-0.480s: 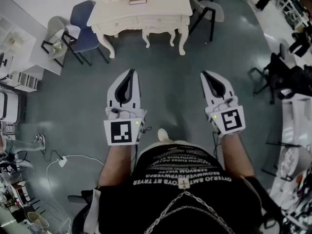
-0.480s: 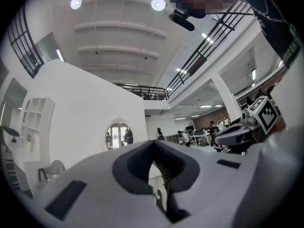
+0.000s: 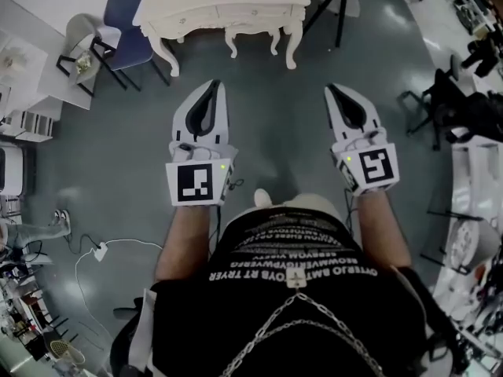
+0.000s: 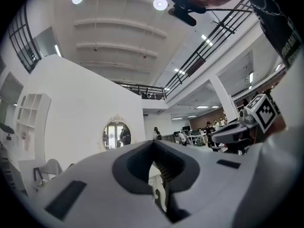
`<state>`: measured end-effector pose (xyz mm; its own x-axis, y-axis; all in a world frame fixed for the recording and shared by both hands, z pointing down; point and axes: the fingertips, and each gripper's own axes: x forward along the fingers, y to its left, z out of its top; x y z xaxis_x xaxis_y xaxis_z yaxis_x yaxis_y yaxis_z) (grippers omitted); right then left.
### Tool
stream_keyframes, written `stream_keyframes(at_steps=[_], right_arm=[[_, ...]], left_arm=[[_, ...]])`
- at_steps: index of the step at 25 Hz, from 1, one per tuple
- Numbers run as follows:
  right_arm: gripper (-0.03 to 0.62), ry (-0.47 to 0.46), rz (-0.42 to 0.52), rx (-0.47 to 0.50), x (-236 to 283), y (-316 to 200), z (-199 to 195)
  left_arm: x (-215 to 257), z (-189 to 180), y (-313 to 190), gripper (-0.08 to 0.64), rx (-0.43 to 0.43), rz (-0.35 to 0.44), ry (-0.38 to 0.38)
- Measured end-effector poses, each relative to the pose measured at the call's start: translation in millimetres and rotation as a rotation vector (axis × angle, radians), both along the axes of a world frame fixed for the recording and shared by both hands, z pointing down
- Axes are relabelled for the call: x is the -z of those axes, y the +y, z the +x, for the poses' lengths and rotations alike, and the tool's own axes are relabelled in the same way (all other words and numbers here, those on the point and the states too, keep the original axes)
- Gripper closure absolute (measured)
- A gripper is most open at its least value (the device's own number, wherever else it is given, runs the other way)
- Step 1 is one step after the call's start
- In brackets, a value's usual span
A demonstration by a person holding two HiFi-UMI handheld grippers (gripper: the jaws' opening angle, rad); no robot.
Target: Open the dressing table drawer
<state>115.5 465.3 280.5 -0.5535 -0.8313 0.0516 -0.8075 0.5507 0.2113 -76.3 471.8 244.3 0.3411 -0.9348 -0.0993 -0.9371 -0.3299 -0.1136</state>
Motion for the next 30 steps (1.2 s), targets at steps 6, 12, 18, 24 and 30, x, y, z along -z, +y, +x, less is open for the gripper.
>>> stream_keyframes(at_steps=[6,12,18,24,30], right_arm=[[0.591,0.008,-0.005,-0.02,-6,-4,-4],[0.591,0.003,-0.02,-0.023,-9,-15,-5],[0.591,-0.053,-0.034,-0.021,-4,-38,-6],[0.591,-0.035,-0.025,-0.034,-16,-78,10],[0.591,-0.035,-0.033,-0.024,-21,-124,16]], left_arm=[[-10,-14,-5,0.557,0.007,-0.009,0.019],[-19,-16,-15,0.557,0.005,-0.032,0.018],[-20,-15,-36,0.557,0.015,-0.039,0.002],[-20,-10,-74,0.557,0.016,-0.047,-0.003],[-24,-5,-121,0.557,0.028,-0.053,-0.004]])
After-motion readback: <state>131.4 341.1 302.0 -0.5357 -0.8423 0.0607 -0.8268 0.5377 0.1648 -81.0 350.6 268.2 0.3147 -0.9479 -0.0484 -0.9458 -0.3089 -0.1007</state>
